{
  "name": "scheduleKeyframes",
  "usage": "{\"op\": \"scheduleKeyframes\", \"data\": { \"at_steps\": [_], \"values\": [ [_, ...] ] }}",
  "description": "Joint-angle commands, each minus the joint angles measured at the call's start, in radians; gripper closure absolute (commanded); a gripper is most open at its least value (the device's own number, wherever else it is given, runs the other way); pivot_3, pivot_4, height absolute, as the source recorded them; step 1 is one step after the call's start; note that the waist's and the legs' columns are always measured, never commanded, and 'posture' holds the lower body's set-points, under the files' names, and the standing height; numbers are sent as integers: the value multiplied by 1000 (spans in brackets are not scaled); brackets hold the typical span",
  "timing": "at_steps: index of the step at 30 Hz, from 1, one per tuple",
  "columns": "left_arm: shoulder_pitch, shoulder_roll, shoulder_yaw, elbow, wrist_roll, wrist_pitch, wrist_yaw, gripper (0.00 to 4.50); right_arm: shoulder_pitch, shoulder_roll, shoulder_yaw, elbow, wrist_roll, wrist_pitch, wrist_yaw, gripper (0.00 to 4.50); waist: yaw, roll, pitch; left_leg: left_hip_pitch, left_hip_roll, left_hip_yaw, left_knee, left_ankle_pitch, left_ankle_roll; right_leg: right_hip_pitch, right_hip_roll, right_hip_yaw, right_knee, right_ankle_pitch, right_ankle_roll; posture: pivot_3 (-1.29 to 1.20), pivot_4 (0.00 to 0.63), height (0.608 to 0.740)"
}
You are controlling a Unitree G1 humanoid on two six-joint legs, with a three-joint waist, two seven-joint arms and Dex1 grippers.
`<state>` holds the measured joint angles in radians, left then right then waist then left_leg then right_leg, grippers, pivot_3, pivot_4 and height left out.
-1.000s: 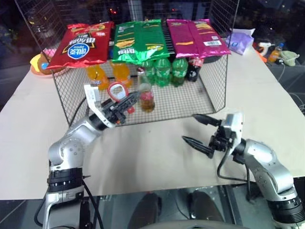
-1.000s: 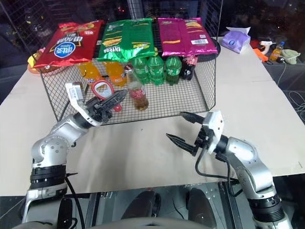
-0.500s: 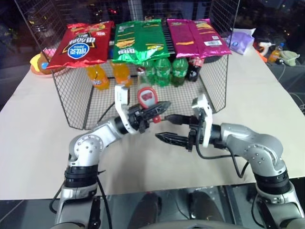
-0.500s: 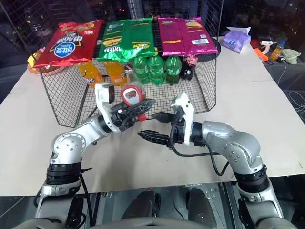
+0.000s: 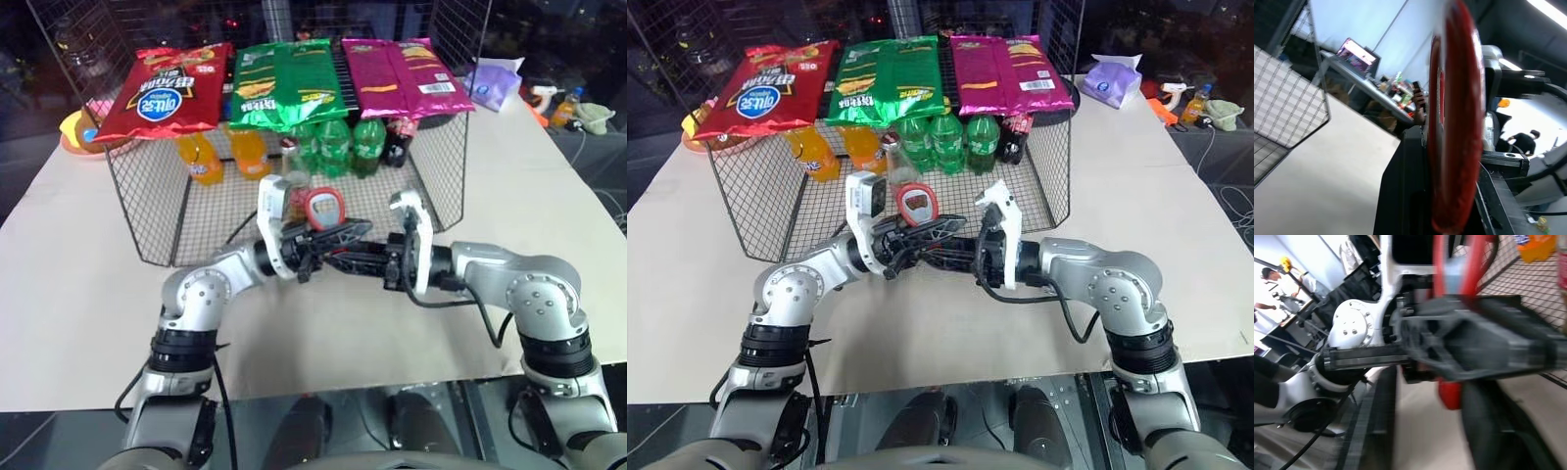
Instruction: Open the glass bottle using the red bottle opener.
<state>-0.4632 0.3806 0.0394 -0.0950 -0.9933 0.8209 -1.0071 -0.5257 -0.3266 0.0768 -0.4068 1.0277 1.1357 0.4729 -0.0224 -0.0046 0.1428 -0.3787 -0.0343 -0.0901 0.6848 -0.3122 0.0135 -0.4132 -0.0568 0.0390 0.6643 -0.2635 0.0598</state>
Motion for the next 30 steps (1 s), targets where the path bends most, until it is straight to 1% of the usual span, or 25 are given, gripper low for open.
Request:
{"op": "scheduleKeyframes", "data": {
  "at_steps": [1,13,14,15,16,17,18,24,30],
  "values": [
    [-9,-9,10,-5,13,-23,-4,4500,-18,18,9,-31,37,11,7,4465,-4,0,0,0,0,0,0,0,0,0,0,0,0,0,0,0,150,740],
    [-2,-19,20,3,30,-34,-11,4500,-11,10,27,-34,2,-2,13,4465,-18,0,0,-1,0,0,0,0,0,-1,0,0,0,0,0,0,150,740],
    [0,-18,20,1,34,-37,-14,3668,-12,12,28,-34,0,-4,12,4500,-18,0,0,-1,0,0,0,0,0,-1,0,0,0,0,0,0,150,740],
    [1,-19,21,0,44,-49,-12,3423,-12,14,28,-34,-3,-6,12,4500,-18,0,0,-1,0,0,0,0,0,-1,0,0,0,0,0,0,150,740],
    [3,-23,26,0,50,-59,-5,3022,-12,14,29,-34,-5,-8,12,4500,-18,0,0,-1,0,0,0,0,0,-1,0,0,0,0,0,0,150,740],
    [2,-27,31,3,51,-64,0,2793,-13,15,30,-32,-8,-11,13,4500,-18,0,0,-1,0,0,0,0,0,-1,0,0,0,0,0,0,150,740],
    [4,-25,35,1,53,-67,-2,2257,-11,14,31,-30,-11,-14,15,4500,-18,0,0,-1,0,0,0,0,0,-1,0,0,0,0,0,0,150,740],
    [18,-21,61,-30,23,-54,-3,2257,1,17,27,-28,-23,-29,20,4500,-18,0,0,-1,0,0,0,0,0,-1,0,0,0,0,0,0,150,740],
    [29,-20,131,-51,-73,-8,35,2257,29,-14,-3,-27,-34,-42,30,4500,-17,0,0,-1,0,0,0,0,0,-1,0,0,0,0,0,0,150,740]
  ]
}}
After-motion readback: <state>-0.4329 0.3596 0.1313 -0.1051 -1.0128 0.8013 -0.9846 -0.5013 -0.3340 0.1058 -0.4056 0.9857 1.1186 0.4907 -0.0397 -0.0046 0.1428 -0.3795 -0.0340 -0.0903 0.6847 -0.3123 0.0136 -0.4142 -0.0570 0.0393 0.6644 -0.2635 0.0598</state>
